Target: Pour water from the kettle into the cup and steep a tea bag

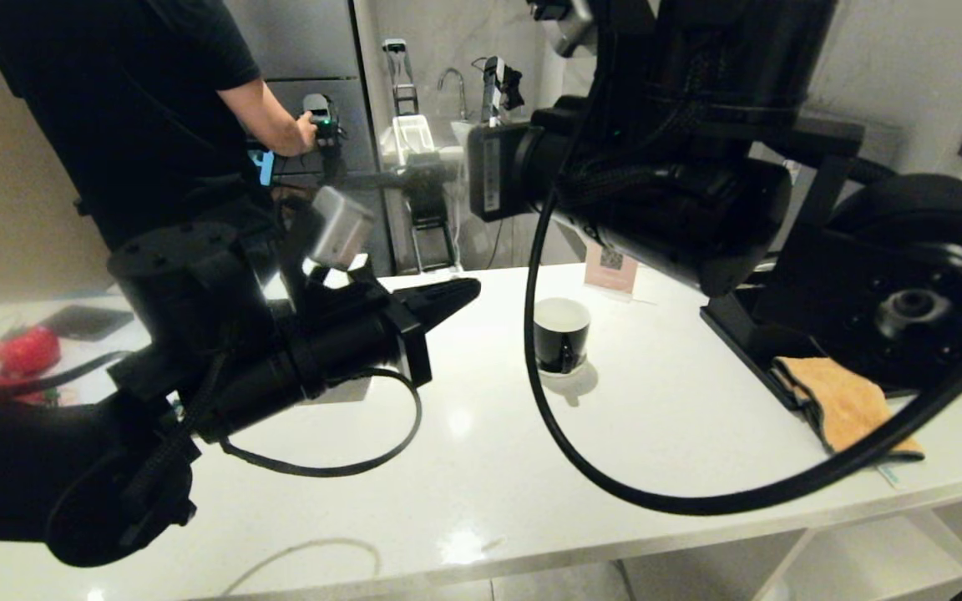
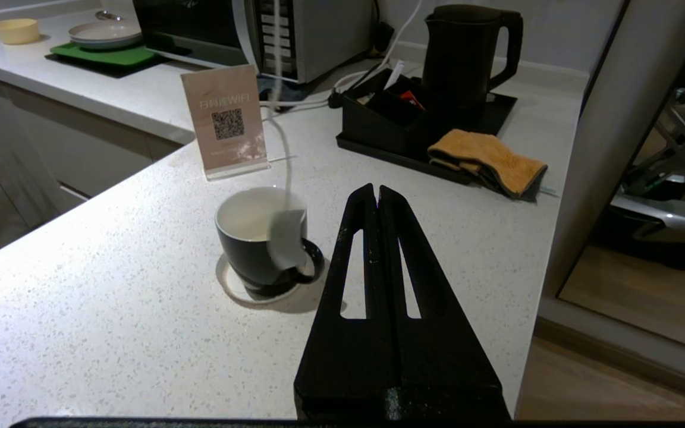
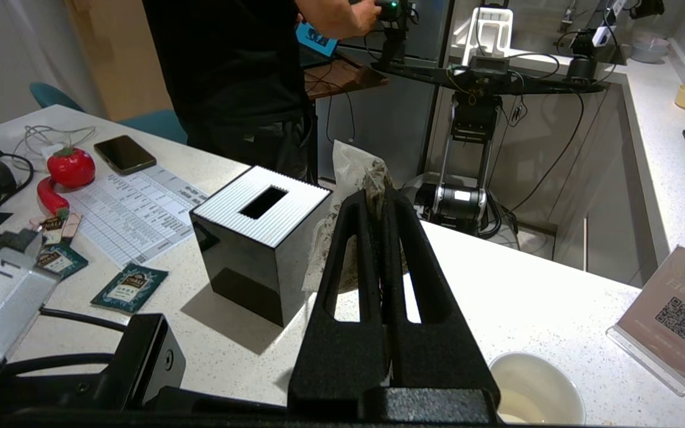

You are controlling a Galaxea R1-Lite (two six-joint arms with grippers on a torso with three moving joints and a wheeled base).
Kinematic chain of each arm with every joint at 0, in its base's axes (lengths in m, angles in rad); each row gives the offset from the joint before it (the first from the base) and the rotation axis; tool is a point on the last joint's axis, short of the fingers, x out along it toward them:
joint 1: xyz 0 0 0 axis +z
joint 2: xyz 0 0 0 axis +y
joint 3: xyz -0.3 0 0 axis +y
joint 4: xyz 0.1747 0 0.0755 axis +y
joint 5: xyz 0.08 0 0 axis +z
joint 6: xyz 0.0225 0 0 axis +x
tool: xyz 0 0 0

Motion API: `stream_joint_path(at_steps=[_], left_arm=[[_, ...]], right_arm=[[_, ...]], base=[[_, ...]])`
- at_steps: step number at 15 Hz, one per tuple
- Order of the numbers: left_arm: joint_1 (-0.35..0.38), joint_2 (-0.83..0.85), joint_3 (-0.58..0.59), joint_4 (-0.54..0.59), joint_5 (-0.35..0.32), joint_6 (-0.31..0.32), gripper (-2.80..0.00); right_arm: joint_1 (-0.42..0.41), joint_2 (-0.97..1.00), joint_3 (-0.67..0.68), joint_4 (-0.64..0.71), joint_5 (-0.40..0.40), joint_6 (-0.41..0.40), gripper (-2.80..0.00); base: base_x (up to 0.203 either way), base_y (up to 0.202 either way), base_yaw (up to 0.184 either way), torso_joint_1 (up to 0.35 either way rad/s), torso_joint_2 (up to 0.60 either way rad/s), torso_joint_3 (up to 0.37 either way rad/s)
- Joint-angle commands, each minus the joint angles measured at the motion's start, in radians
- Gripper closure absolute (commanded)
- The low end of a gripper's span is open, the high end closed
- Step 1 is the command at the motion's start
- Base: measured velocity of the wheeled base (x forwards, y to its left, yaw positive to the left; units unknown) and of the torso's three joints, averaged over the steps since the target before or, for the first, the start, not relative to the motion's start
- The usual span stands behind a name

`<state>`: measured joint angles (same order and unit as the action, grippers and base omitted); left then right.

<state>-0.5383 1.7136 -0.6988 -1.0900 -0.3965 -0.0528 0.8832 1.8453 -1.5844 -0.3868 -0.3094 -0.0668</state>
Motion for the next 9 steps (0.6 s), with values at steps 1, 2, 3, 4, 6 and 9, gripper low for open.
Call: stream_joint_path(at_steps=[1,2,3,4,6,9], left_arm=[[0.0,-0.008,0.024,-0.01,-0.002,0.001,0.0],[0.0,-0.011,0.03,-0.017,-0.002,0.001,0.0],[0.0,-0.011,0.035,-0.027,-0.002,0.001,0.0],[0.0,-0.011,0.035,-0.028,-0.002,0.001,0.0],[0.0,-0.011,0.035,-0.03,-0.002,0.001,0.0],[0.0,-0.009,0.036,-0.047,-0.005,-0.001,0.0]], right_arm=[[0.0,-0.001,0.0,-0.001,-0.002,0.001,0.0],[0.0,-0.001,0.0,-0.001,-0.004,-0.001,0.0],[0.0,-0.001,0.0,-0.003,-0.004,-0.001,0.0],[0.0,-0.001,0.0,-0.003,-0.004,-0.001,0.0],[0.0,-0.001,0.0,-0.003,-0.004,-0.001,0.0],[0.0,-0.001,0.0,-0.003,-0.004,-0.001,0.0]], base=[[0.0,0.0,0.0,0.0,0.0,0.0],[0.0,0.0,0.0,0.0,0.0,0.0],[0.0,0.0,0.0,0.0,0.0,0.0],[0.0,0.0,0.0,0.0,0.0,0.0],[0.0,0.0,0.0,0.0,0.0,0.0],[0.0,0.0,0.0,0.0,0.0,0.0]])
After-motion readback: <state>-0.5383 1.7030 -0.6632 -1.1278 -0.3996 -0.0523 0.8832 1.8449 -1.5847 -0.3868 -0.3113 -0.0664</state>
